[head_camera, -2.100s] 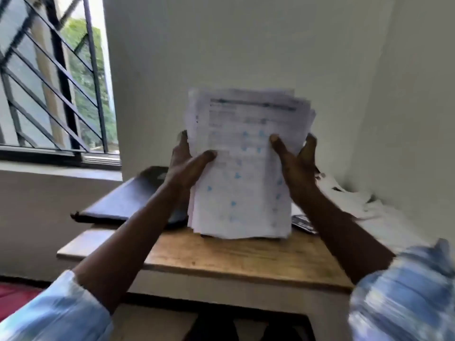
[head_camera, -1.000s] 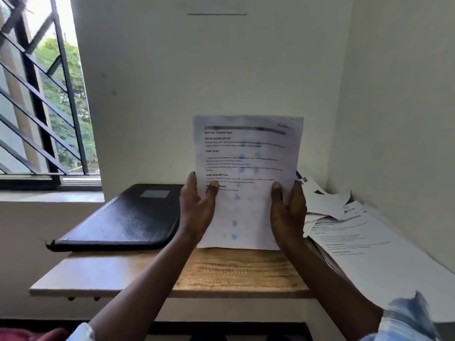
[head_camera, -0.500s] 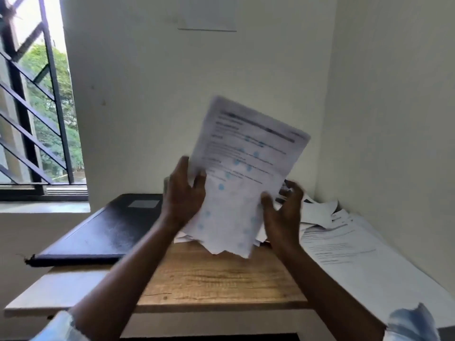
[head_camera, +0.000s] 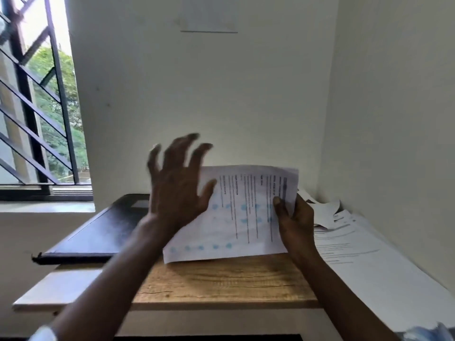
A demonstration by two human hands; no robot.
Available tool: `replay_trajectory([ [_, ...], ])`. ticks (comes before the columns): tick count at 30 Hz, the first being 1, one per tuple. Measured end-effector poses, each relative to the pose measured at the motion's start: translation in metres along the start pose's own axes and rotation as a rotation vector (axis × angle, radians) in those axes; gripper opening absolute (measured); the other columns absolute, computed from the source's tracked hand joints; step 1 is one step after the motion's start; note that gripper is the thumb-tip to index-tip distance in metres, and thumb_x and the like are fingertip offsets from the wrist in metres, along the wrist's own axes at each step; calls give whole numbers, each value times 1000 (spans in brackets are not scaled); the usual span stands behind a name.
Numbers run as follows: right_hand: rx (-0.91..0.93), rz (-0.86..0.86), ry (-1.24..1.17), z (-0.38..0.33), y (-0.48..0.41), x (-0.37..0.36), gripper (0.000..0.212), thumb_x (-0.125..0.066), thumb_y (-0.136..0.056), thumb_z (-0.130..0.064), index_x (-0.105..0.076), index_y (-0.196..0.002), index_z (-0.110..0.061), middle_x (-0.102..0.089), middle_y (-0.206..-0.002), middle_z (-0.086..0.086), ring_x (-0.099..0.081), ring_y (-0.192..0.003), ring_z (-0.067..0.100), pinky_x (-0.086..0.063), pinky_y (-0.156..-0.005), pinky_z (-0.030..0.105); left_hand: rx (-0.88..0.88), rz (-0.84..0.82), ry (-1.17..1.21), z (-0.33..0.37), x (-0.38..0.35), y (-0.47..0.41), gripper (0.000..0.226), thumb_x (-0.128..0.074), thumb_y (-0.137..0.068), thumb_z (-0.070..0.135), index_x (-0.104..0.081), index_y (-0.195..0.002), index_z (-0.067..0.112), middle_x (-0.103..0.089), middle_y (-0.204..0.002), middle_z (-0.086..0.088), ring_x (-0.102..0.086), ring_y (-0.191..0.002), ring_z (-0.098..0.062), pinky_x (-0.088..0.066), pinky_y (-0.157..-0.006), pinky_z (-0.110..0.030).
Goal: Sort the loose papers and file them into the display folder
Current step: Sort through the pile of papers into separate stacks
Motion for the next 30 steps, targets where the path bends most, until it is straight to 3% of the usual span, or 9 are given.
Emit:
replay_trajectory([
  [2,-22,71,-12,7,6,5,29,-64,-101,-20,-65,-129,-15,-72,-118,-4,-67,-110,7,-56,-96,33,429,135,221,-32,4,44,84,-65,-81,55,-35,-153,26,-32,-162,-3,-34,-149,-29,-24,-117,-60],
  [4,-27,108,-32,6,10,8,29,-63,-101,-18,-63,-130,-13,-71,-119,-3,-67,-109,6,-56,-94,29,730,107,554,-51,-18,77,89,-73,-81,51,-25,-154,29,-40,-157,-1,-48,-138,-30,-33,-113,-63],
  [9,10,143,-128,-13,15,20,20,-59,-103,-12,-65,-120,-19,-70,-109,-14,-67,-95,-10,-52,-75,10,818,62,1142,-60,-51,80,27,-66,-91,16,-59,-115,26,-72,-103,2,-71,-100,-26,-59,-81,-39],
  [13,-55,209,-104,6,46,27,17,-55,-106,-19,-61,-117,-29,-67,-110,-17,-61,-96,-14,-45,-79,9,813,52,1123,-50,-65,121,7,-57,-91,20,-60,-90,27,-68,-89,2,-64,-84,-20,-53,-74,-43],
  [18,59,287,-43,-22,51,29,15,-48,-108,-10,-53,-115,-23,-59,-106,-21,-56,-93,-23,-38,-78,-1,791,166,1083,-51,-51,114,21,-49,-100,-4,-51,-86,11,-55,-71,18,-48,-66,-4,-41,-59,-21],
  [23,-65,272,125,1,61,25,13,-45,-109,-21,-57,-113,-17,-59,-98,-15,-58,-101,17,-37,-73,18,846,49,913,-40,-57,129,13,-46,-104,4,-51,-96,13,-58,-77,13,-54,-67,5,-41,-61,-29],
  [26,-83,257,203,-23,35,25,25,-44,-109,-27,-58,-124,-12,-59,-111,-8,-57,-109,20,-37,-85,24,816,97,847,-40,-40,102,8,-44,-103,1,-47,-103,8,-55,-80,6,-53,-66,4,-37,-54,-14],
  [28,-172,259,283,-31,3,29,37,-43,-107,-34,-57,-131,-9,-63,-124,3,-57,-116,25,-40,-95,34,814,52,814,-39,-39,84,6,-43,-103,3,-47,-106,7,-54,-82,8,-51,-70,2,-37,-57,-22],
  [30,-218,241,319,-33,-28,35,33,-44,-105,-34,-63,-116,-9,-66,-120,13,-60,-112,33,-44,-95,40,813,-5,802,-33,-45,78,8,-41,-102,4,-46,-108,5,-54,-82,7,-50,-72,-1,-34,-63,-32],
])
Point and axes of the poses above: each hand's wrist, its own y-axis away from the middle knuckle, its own x-axis out of the back of the hand, z = x × y, the point moved 9 cm from there along -y, towards the middle knuckle
